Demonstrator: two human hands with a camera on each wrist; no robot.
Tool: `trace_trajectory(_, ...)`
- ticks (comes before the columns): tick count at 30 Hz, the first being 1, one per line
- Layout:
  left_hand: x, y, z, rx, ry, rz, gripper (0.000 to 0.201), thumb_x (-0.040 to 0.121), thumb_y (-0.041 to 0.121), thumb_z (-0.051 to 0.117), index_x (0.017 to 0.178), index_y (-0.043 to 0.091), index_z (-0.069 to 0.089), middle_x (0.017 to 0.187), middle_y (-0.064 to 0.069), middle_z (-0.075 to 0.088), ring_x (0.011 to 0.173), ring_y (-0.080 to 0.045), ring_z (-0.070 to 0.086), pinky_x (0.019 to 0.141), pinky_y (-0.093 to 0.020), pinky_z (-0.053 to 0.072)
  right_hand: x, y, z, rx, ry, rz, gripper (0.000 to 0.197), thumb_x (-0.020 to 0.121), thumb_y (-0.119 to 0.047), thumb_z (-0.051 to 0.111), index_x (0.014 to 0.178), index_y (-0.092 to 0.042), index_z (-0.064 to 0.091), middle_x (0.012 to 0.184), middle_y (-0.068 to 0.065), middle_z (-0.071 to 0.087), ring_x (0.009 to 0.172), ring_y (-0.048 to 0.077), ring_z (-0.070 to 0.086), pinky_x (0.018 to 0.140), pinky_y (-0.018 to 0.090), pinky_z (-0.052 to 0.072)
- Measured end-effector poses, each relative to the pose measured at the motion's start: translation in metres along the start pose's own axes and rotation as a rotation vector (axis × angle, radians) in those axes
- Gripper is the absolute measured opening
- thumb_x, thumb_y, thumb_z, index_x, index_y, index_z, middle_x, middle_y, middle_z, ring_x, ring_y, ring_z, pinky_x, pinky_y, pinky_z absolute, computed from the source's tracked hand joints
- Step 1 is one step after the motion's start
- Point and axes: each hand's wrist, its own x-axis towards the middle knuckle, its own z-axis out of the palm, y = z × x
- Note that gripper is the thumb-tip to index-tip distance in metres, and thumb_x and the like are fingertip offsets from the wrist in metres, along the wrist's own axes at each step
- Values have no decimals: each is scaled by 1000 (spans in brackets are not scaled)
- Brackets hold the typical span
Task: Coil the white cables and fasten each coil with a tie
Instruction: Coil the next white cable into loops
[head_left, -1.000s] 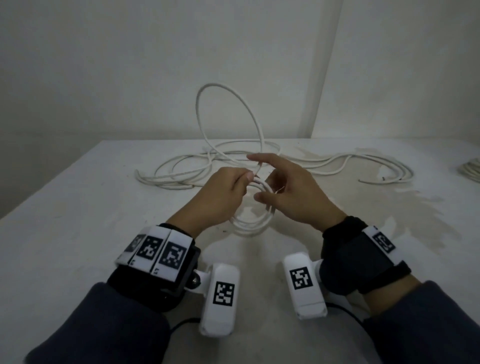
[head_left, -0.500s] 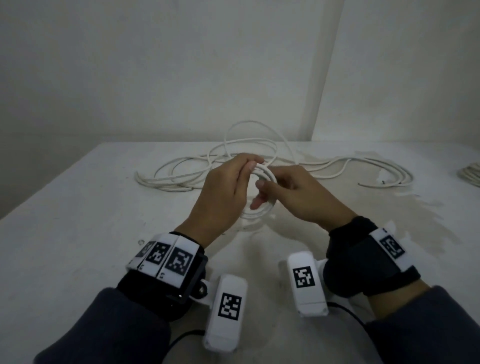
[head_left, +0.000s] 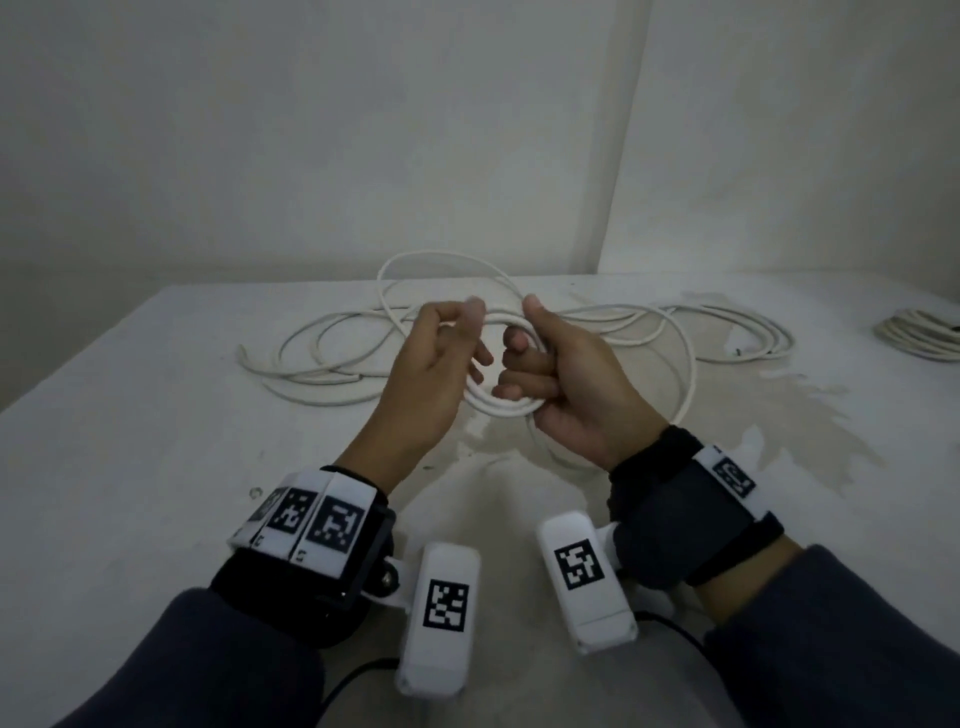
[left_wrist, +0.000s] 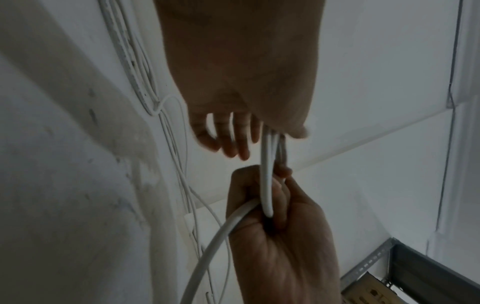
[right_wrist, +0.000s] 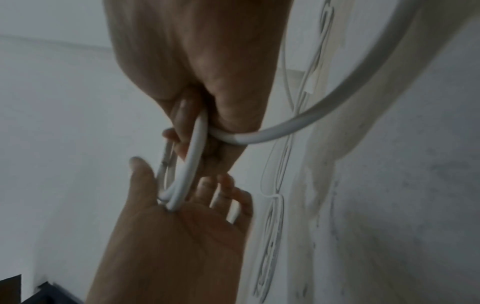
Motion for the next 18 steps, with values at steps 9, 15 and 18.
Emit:
trace_trajectory(9,-6,1,20,54,-654,-829,68,100,49,28,97,-4,69,72,-14,70,59,-18,64,54,-20,53,2,-14,-12,361,53,-58,49,102,-37,35,63,-9,43,37,-7,22,28,5,20,39,16,34)
trace_trajectory(15,-3,-7,36,-380,-638,-969,57,88,41,53,105,-13,66,89,-19,73,83,-20,66,89,-25,45,2,-15,-18,482,-10,-39,49,101,-39,36,63,-9,47,40,-6,24,31,6,24,42,18,42)
trace_trajectory(18,-5,-6,29,-575,-463,-910,33,95,22,50,112,-5,60,94,-18,72,78,-20,72,74,-22,55,2,-15,-16,405,28,-62,46,101,-38,37,68,-9,47,41,-7,24,32,6,24,46,19,44)
